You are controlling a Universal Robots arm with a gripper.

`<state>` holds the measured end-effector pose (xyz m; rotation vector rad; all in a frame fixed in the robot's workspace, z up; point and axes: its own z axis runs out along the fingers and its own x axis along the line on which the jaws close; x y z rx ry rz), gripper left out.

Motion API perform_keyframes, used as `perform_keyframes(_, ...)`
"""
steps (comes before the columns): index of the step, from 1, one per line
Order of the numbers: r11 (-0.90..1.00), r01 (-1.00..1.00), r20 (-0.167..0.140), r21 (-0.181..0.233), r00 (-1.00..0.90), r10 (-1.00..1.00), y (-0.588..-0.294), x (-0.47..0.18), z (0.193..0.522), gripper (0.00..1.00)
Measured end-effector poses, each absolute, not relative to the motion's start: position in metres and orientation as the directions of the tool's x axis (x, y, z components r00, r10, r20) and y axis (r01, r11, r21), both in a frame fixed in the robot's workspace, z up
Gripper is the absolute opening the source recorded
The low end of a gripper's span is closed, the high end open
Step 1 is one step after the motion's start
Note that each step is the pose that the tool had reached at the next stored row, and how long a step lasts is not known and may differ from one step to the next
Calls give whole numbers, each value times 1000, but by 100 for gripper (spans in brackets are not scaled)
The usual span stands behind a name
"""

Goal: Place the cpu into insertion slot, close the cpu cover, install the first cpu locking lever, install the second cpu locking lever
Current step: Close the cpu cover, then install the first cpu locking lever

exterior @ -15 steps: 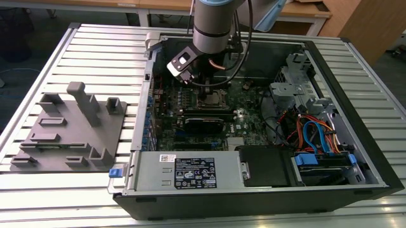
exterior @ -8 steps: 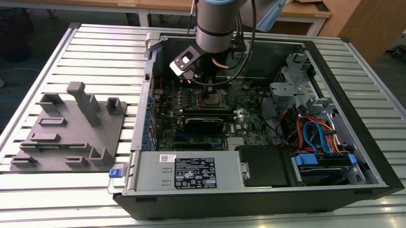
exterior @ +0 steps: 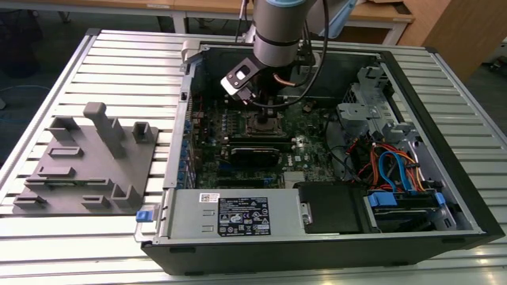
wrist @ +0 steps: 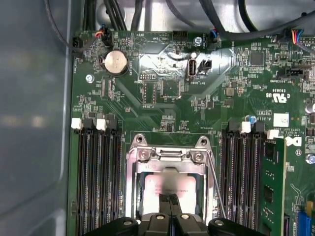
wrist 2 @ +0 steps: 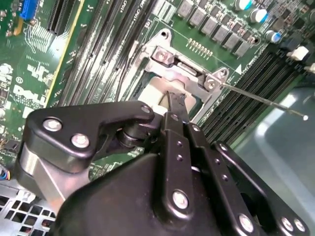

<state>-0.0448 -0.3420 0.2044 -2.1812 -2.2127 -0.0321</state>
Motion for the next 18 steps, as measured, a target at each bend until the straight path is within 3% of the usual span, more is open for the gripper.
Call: perform_keyframes(18, 14, 1000, 39, -10, -14, 999, -342, -37, 205, 10)
